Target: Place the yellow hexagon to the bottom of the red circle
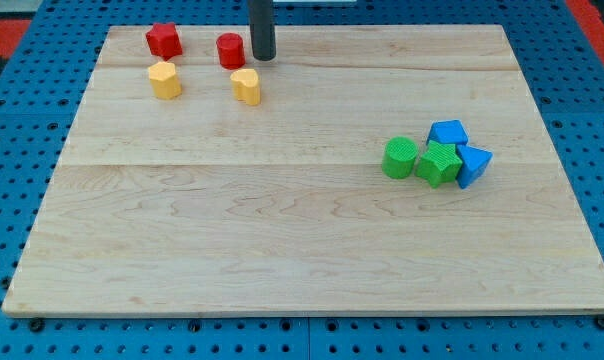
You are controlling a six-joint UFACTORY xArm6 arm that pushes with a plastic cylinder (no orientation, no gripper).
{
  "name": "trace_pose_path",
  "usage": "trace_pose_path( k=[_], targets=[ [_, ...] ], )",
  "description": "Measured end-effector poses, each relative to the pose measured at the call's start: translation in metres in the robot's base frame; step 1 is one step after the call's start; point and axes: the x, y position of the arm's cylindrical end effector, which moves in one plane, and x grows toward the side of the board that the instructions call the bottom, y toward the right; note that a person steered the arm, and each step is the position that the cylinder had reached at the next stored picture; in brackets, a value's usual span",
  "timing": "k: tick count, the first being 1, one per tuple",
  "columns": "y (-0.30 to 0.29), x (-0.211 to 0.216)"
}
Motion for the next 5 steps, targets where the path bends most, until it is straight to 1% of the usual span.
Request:
trace_pose_path(
  k=[1,2,4,5],
  targets=[
    [-0.056,-0.003],
    [-0.119,0.016],
    [-0.075,0.025],
    [-0.114,0.042]
  ],
)
